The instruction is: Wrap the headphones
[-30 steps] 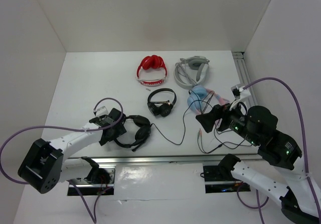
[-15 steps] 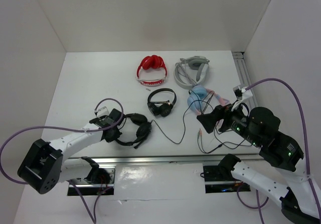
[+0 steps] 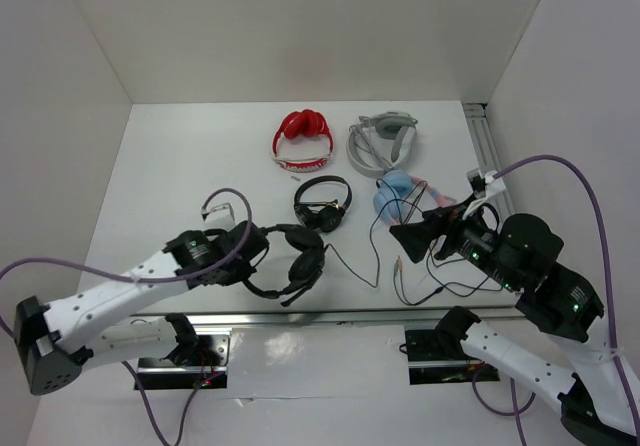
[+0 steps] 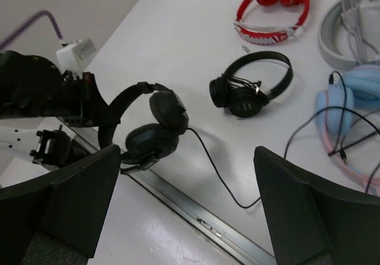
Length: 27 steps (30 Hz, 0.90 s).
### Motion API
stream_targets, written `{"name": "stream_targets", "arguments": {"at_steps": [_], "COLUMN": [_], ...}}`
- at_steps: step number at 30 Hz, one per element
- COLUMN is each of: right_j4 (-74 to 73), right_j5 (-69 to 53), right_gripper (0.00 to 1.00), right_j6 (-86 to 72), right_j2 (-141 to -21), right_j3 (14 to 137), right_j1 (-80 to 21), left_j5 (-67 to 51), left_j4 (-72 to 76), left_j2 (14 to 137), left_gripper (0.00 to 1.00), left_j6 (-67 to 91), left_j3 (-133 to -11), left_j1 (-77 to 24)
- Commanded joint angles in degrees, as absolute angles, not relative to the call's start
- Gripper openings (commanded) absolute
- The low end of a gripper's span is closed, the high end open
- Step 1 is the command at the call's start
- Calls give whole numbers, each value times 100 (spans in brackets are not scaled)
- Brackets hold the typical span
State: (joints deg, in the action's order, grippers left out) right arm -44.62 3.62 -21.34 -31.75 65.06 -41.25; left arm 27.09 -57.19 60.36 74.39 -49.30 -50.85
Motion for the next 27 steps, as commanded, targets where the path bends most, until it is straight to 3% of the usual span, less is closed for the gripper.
{"name": "stream_targets", "arguments": {"at_steps": [1,7,15,21,27], "right_j4": [-3387,-2383,-134,553,1080], "right_j5": [-113,-860,-2045,-2171,-1090], "right_gripper": [100,100,97,98,100], "right_j6": [-2048,-1259,-923,-729,-738], "right_j2": [-3216,-3410,-3919,-4666,-4947], "right_j3": [6224,6039,4800,4605,4553], "right_j1": [-4113,-4113,-4113,-4113,-4113], "left_j5": [2971,3180,3797,3657,3340], "left_j4": [-6811,-7259,-7831,-7831,-7831], "left_j2": [5293,4623,5378,5949,6178], "left_gripper": [0,0,0,0,1], "left_j6": [7489,6653,6091,5687,5511], "left_j3": [-5676,-7012,-9034,-10010,-10651], "left_j1": [-5282,-5335,-5194,-4922,-4799]}}
